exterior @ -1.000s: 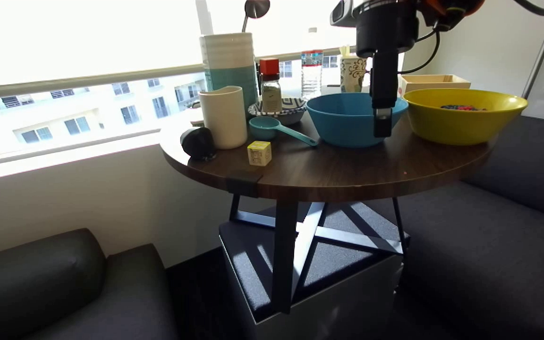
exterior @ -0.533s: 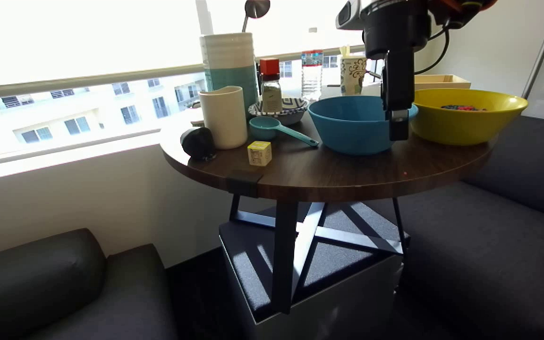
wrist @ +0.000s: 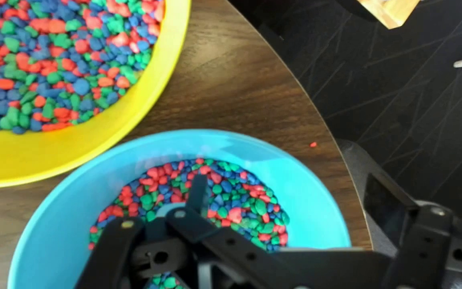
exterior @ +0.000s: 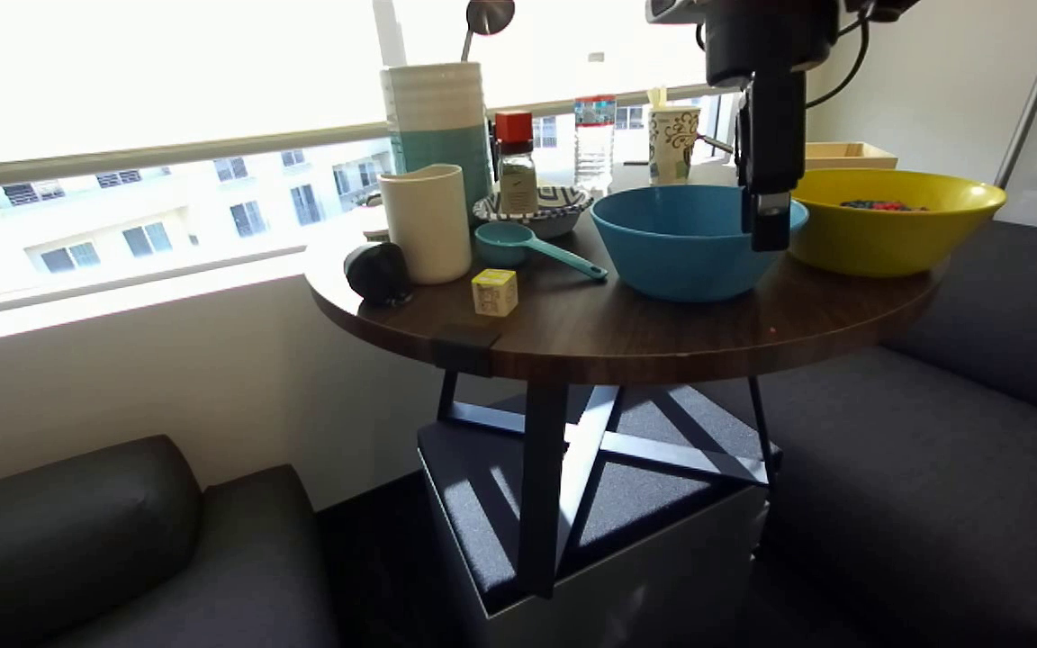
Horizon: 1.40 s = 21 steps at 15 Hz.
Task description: Switch the position of the yellow and blue bowls, slide the yellow bowl to the right and pull the yellow bowl to the left
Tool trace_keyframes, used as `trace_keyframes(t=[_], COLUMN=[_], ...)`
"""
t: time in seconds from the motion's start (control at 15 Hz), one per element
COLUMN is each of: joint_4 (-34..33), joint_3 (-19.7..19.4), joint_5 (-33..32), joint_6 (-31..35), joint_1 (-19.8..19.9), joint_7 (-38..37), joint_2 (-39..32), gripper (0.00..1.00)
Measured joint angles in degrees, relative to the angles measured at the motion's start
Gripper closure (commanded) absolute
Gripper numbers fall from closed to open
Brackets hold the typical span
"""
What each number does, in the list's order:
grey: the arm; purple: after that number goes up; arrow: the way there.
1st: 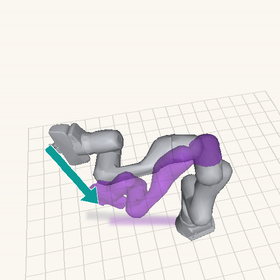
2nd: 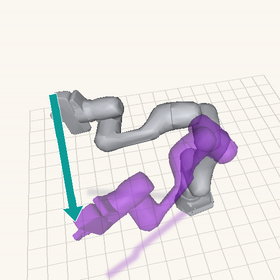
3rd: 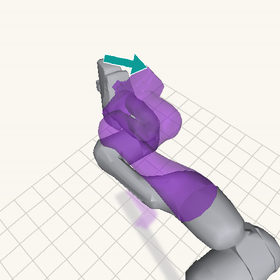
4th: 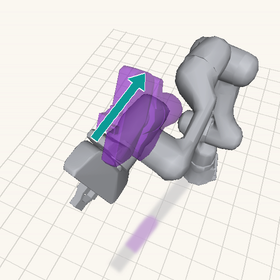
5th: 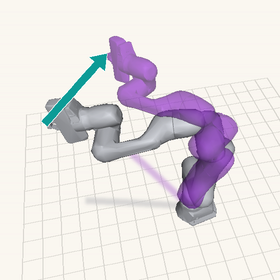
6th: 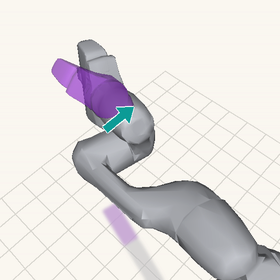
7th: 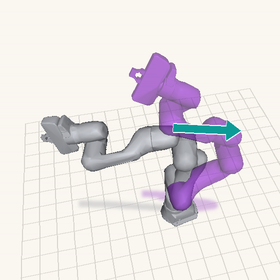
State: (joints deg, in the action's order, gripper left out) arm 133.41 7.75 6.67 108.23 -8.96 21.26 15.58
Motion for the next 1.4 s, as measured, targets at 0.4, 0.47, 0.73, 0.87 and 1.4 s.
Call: trace_keyframes(t=[0.4, 0.47, 0.73, 0.87, 1.4], joint_4=[3.92, 5.03, 9.26, 11.23, 16.71], joint_3=[0.76, 0.23, -2.17, -3.06, -7.09], joint_5=[-2.16, -1.84, -1.46, -1.45, 0.91], joint_6=[4.11, 4.37, 7.27, 9.30, 23.02], joint_1=[-0.22, -0.12, 1.30, 2.63, 8.81], joint_7=[-11.81, -13.72, -20.28, -23.42, -31.34], joint_2=[10.42, 12.19, 17.22, 19.12, 20.01], gripper=[0.00, 0.00, 0.00, 0.00, 0.00])
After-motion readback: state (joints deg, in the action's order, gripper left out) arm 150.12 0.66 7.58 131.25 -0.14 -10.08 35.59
